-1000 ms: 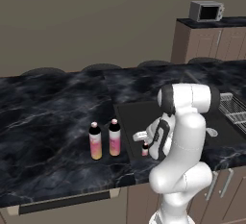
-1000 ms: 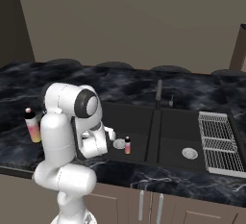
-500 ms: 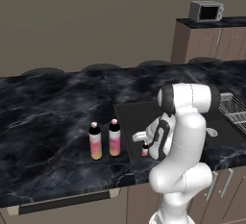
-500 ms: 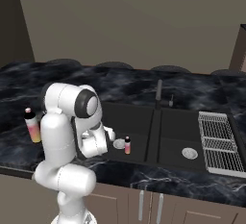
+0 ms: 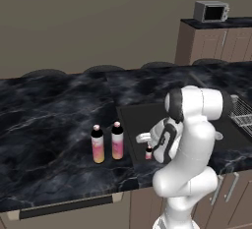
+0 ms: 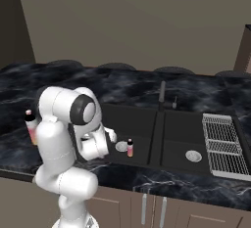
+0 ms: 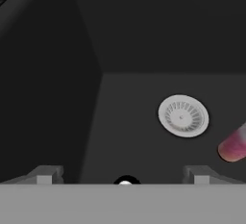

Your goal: Place the large bottle from the dining counter next to the other large bottle outside the sink, and place the small bottle from the dining counter next to the other small bottle inside the sink.

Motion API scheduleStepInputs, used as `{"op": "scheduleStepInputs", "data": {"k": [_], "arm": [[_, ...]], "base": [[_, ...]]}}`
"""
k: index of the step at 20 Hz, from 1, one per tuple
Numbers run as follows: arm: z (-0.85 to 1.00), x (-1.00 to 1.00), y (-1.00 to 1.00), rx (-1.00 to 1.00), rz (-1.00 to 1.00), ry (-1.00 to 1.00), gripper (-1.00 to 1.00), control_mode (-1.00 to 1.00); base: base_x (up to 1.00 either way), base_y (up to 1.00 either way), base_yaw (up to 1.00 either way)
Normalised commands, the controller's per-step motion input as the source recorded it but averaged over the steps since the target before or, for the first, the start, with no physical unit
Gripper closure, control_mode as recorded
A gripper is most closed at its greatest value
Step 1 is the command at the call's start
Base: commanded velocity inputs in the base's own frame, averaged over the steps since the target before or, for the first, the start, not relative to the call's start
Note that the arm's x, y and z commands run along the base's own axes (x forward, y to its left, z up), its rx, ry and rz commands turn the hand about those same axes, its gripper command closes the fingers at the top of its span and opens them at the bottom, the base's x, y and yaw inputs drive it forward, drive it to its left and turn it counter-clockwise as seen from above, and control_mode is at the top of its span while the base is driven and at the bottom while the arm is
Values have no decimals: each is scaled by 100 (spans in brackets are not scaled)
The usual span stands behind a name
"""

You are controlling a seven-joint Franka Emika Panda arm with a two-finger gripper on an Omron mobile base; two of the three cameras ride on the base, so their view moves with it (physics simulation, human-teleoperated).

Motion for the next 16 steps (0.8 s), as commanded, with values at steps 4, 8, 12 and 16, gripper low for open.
{"op": "scheduleStepInputs", "data": {"k": [4, 8, 12, 16], "arm": [[38, -9, 0, 0, -4, 4, -100, -100], [46, -17, 0, 0, -3, 3, -100, -100], [44, -31, -3, 0, -3, 0, -100, -100], [49, -30, -8, 0, -4, 0, -100, -100]], "base": [[0, 0, 0], [0, 0, 0], [0, 0, 0], [0, 0, 0]]}}
